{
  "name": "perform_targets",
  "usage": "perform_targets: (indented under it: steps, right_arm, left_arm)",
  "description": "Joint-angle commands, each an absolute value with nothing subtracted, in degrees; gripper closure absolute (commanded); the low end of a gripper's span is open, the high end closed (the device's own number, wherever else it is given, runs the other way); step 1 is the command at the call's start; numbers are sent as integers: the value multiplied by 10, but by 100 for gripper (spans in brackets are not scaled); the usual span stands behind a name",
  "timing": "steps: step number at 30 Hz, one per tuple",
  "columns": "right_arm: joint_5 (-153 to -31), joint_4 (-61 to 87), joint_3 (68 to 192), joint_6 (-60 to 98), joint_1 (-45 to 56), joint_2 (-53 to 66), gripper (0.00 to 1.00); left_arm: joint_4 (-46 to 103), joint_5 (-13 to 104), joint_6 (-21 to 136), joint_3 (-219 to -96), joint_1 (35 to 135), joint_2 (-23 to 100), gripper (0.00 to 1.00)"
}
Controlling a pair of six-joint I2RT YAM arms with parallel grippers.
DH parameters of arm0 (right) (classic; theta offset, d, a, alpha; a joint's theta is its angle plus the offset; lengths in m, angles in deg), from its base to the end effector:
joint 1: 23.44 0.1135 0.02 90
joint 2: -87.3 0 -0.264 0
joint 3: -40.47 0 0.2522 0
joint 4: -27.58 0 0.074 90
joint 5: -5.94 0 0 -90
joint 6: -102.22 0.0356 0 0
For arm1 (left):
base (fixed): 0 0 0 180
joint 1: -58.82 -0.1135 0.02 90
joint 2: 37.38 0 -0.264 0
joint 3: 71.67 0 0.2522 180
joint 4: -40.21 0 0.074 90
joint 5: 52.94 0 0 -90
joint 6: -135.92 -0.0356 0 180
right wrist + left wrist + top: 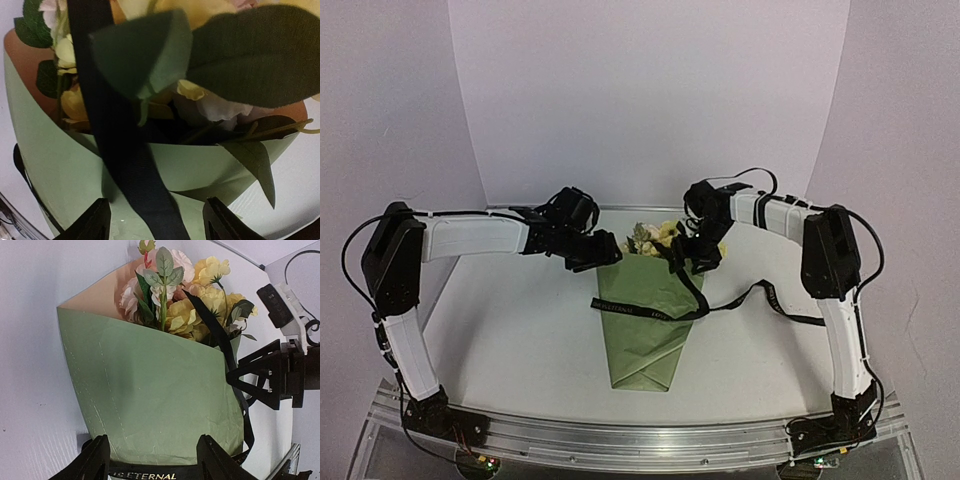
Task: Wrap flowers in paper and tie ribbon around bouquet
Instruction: Adjust the left side of the ribbon on the folded bouquet.
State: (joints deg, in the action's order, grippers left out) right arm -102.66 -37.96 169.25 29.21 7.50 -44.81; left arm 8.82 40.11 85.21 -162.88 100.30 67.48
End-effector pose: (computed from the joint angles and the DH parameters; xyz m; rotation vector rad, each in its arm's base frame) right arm 0.4124 0.2605 0.1942 -0.4350 2.8346 0.6461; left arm 0.3061 -0.2731 0.2316 0.0748 2.4817 -0.7160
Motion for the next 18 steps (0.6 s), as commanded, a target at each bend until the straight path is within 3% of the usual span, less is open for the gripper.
perform_targets:
  steps: [1, 12, 18]
  right_arm:
    - [-1011, -402, 1723, 290, 78, -456, 41]
    - [-1013, -402, 1712, 314, 81, -443, 92]
    - [-986, -404, 1684, 331, 82, -392, 100]
  left_arm:
    - [108, 411, 855, -1628, 1003, 654, 39]
    - [104, 422, 852, -1645, 1001, 673, 41]
    - [114, 439, 837, -1637, 1001, 674, 42]
